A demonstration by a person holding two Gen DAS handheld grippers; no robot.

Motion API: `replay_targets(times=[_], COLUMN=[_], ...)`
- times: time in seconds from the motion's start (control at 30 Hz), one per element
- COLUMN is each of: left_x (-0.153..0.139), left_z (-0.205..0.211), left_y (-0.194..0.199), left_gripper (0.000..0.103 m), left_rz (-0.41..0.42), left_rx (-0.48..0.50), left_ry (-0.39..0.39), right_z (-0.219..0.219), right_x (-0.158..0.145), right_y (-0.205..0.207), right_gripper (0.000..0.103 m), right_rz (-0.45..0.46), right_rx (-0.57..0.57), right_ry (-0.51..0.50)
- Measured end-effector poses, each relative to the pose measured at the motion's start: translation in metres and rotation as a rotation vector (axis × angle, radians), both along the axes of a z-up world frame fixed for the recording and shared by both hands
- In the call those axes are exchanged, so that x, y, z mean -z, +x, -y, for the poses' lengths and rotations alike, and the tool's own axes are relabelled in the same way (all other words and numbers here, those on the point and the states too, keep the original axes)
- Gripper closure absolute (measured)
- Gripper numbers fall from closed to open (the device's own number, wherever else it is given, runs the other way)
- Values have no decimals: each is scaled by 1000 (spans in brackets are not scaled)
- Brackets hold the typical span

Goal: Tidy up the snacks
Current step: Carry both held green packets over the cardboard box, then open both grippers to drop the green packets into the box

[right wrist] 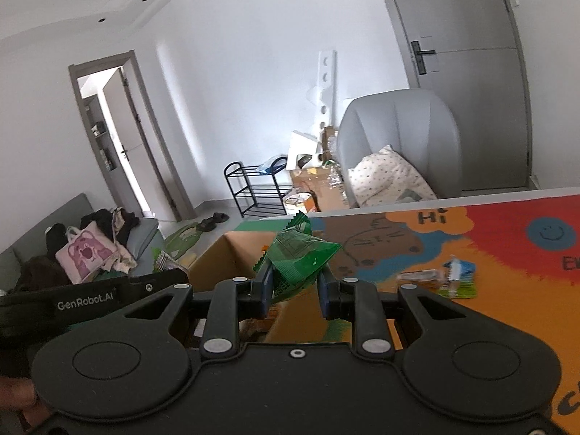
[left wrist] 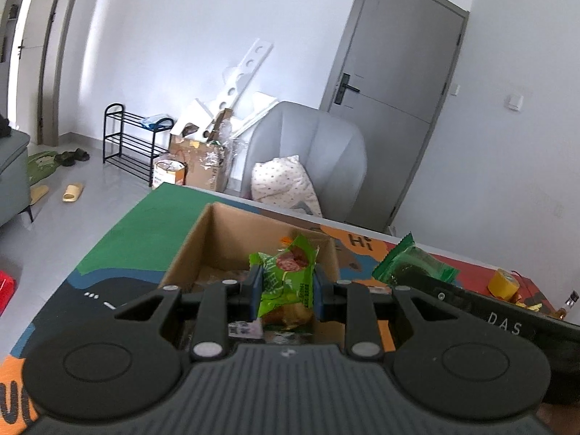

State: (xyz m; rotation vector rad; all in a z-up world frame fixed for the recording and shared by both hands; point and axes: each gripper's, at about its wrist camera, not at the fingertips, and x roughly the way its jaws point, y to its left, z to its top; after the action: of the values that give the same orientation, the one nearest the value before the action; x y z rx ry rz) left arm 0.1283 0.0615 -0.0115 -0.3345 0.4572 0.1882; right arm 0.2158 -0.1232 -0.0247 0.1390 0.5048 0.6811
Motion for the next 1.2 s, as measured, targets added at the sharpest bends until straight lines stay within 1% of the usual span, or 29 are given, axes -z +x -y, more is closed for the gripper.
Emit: replay_targets(times=[0.13,0.3,0.4,0.47,0.5,0.53,0.7,1.07,1.2], left_x=[0,0,1,2,3,3,7,13,15], left_z=[-12,-23,-27,-31,-33,-35,-44,-45,-45], left_y=[-2,1,3,6,7,10,19,52,62], left_gripper=[77,77,77,77,77,77,77,76,75], left_rz=[6,8,8,6,5,3,-7,-23,-28], left_rx=[-27,-41,-43,-47,-49,-52,-57,-28,-43], left_ry=[-11,-20,-24,-28,-31,-32,-39,-45,-29], right_z=[-11,-24,-35,-42,-44,-45,-39,-15,-7], right_x=[-3,-1,2,5,5,5,8,8,10], right_y=[-1,3,5,5,5,5,15,32,39], right_gripper=[79,79,78,70,60,53,53,53,53], right_rz=[6,-6,-33,-53,-55,-54,-66,-71,-79], right_rx=[-21,-39,-92,-122,-124,-123,-75,22,47], right_ry=[-12,-27,-40,-57,-59,-54,-45,-50,-53])
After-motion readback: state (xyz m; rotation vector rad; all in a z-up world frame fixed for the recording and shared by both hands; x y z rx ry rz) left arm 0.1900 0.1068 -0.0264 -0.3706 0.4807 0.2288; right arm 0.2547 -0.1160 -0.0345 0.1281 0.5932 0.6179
